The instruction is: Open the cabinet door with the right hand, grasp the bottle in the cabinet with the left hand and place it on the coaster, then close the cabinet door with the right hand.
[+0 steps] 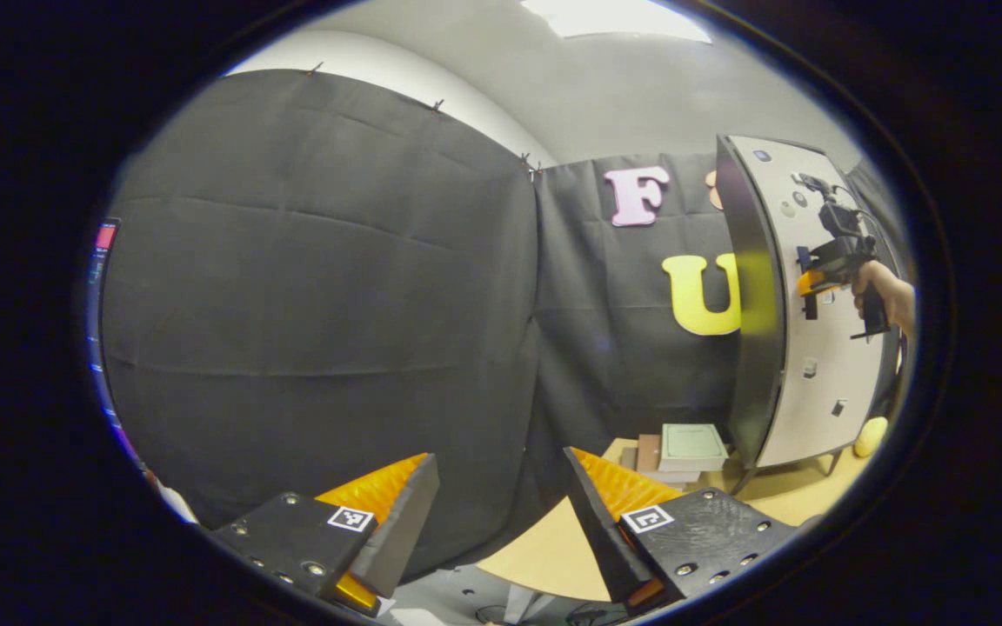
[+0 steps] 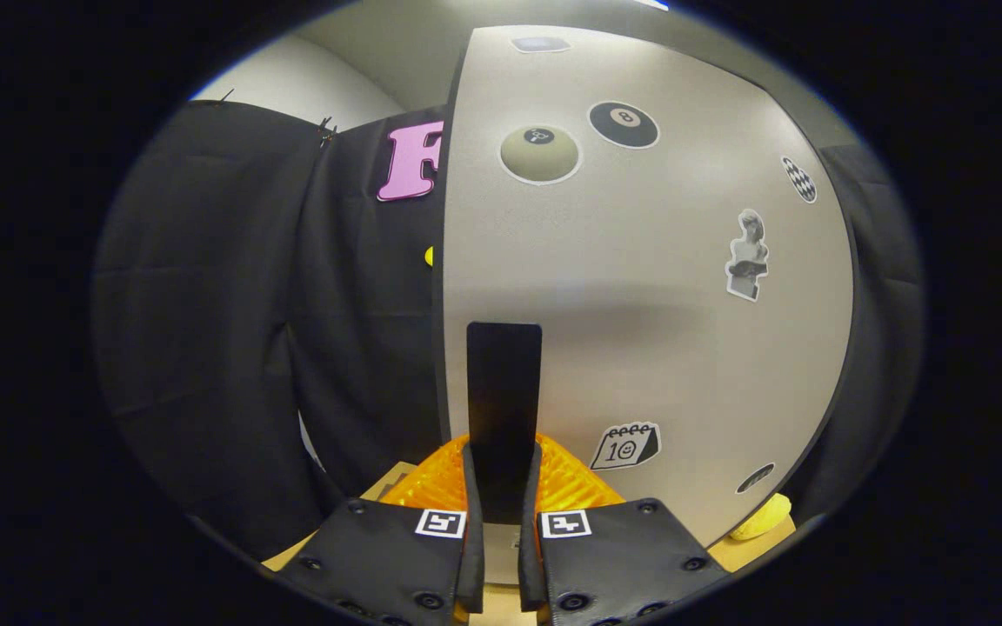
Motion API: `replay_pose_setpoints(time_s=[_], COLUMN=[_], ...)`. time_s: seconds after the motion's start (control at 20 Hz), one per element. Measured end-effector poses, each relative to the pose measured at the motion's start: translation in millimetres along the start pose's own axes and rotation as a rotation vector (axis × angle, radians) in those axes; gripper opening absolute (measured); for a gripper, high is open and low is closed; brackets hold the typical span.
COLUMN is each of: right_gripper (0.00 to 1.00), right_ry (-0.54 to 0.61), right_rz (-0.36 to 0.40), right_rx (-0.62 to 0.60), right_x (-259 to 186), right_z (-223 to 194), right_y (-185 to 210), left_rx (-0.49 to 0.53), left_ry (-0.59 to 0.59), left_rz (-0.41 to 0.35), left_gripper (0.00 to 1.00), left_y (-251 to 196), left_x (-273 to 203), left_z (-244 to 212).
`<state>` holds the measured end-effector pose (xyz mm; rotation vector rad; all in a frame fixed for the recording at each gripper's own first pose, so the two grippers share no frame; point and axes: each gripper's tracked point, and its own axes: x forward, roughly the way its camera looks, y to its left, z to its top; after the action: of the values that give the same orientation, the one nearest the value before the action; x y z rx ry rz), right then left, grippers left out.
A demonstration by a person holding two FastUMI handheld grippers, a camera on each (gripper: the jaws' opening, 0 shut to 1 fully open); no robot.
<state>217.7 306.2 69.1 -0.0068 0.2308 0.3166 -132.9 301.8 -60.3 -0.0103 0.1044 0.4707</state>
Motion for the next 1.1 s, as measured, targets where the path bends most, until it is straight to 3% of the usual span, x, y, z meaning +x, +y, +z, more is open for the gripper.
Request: replay_pose_setpoints(time_s=[0.5,1.1], right_gripper=[0.17,0.15], right_ry=[0.01,0.022], right_rz=[0.157,0.282], right_rx=[0.023,0.072], right_x=[-44,-72], right_z=[-8,-14], right_y=[-6,-24], left_rx=[0.011,0.014], left_ry=[-0.053,-0.074], left_rz=[-0.181,-0.31], left_gripper=[0.85,0.85], left_y=[-90,-172], left_x=[13,17], left_z=[26,35])
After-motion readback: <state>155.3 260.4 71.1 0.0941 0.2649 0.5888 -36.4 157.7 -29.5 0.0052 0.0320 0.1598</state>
